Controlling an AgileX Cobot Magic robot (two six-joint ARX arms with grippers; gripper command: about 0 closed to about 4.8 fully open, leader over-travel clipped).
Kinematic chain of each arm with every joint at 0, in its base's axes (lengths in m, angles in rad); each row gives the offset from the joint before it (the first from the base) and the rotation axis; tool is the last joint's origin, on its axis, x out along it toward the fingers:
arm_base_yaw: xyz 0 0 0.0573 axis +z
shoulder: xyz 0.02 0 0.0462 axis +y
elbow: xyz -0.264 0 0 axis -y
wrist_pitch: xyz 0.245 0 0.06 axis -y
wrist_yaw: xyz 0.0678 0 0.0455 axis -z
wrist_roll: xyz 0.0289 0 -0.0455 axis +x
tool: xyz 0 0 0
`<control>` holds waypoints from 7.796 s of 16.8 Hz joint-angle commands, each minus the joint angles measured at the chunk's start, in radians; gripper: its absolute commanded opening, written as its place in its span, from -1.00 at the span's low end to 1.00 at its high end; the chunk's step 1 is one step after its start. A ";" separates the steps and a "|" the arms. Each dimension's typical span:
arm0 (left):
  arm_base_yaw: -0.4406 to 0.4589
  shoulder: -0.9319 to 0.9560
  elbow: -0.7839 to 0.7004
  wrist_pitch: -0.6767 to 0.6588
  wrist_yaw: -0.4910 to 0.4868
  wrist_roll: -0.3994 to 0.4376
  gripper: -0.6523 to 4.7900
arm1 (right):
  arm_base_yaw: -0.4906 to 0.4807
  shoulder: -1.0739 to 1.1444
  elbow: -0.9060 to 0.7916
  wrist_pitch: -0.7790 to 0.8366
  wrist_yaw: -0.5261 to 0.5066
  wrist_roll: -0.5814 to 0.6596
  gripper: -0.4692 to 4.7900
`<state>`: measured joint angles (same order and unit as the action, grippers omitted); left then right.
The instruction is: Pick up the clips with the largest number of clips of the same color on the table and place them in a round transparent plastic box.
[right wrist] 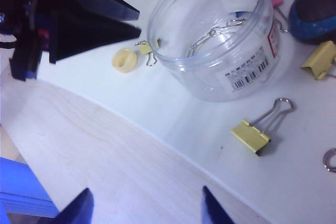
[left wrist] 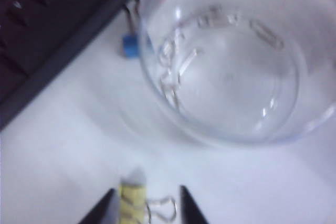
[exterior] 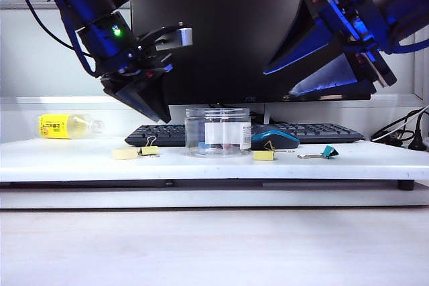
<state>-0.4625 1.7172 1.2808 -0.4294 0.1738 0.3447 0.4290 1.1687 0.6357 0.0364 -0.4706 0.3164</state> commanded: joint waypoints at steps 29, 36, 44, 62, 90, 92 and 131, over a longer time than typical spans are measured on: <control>-0.007 0.075 0.006 0.037 -0.060 -0.077 -0.20 | 0.001 -0.001 0.005 -0.003 0.009 -0.028 0.19; -0.008 0.077 0.005 0.103 -0.027 -0.134 -0.20 | 0.001 -0.001 0.005 -0.002 0.009 -0.031 0.19; -0.029 0.110 0.004 0.131 -0.055 -0.162 -0.23 | 0.001 -0.001 0.005 -0.003 0.008 -0.034 0.19; -0.034 -0.030 0.005 0.112 -0.132 -0.150 -0.78 | 0.000 -0.001 0.005 -0.004 0.035 -0.045 0.19; -0.058 -0.189 0.011 0.262 0.117 -0.206 -0.15 | 0.001 0.085 0.005 0.000 0.113 -0.140 0.19; -0.058 -0.300 0.011 0.198 0.034 -0.182 -0.15 | 0.001 0.129 0.005 0.036 0.113 -0.146 0.19; -0.058 -0.636 -0.097 -0.347 -0.420 -0.252 -0.15 | 0.365 0.365 0.183 0.050 1.065 0.230 0.35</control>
<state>-0.5194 1.0863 1.1809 -0.7822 -0.2615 0.0925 0.7940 1.5272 0.8108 0.0700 0.5705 0.5243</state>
